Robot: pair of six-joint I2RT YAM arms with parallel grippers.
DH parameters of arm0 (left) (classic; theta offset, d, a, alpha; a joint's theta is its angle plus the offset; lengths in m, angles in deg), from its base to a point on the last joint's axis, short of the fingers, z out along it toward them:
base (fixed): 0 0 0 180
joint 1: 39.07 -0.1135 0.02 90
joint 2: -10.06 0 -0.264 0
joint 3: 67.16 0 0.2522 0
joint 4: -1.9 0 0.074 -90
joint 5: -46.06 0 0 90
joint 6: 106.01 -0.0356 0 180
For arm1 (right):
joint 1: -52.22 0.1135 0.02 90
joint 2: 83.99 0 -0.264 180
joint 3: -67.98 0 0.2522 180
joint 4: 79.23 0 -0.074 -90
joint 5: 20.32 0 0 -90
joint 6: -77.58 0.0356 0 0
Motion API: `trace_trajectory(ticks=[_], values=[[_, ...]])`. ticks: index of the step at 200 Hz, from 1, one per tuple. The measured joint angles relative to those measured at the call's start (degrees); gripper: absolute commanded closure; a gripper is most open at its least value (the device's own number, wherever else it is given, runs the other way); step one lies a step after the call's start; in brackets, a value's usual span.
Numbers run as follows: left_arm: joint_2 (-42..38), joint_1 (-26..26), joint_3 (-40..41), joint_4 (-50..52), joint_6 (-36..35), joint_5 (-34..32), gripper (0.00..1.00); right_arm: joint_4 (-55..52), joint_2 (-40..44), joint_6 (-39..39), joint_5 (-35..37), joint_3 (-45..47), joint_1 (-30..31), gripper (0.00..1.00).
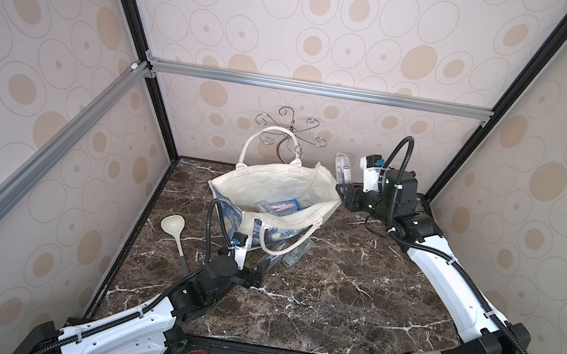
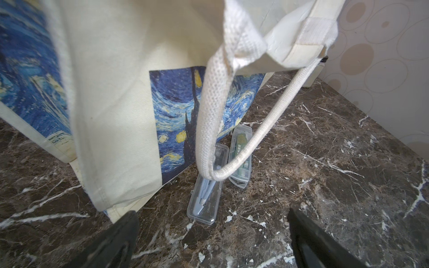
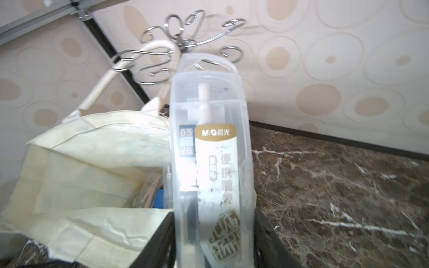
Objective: Put the compass set into the canvas bag
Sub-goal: Place the compass set in the canvas bag.
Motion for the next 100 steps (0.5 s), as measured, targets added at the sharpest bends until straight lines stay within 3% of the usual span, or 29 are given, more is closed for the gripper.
trace_trajectory(ticks=[64, 100], values=[[0.2, 0.0, 0.0, -0.1, 0.0, 0.3, 0.00, -3.0, -14.5, -13.0, -3.8, -13.1, 11.0, 0.50], [-1.1, 0.0, 0.0, 0.0, 0.0, 0.3, 0.00, -8.6, -24.5, -19.3, -5.8, -17.6, 13.7, 0.50]])
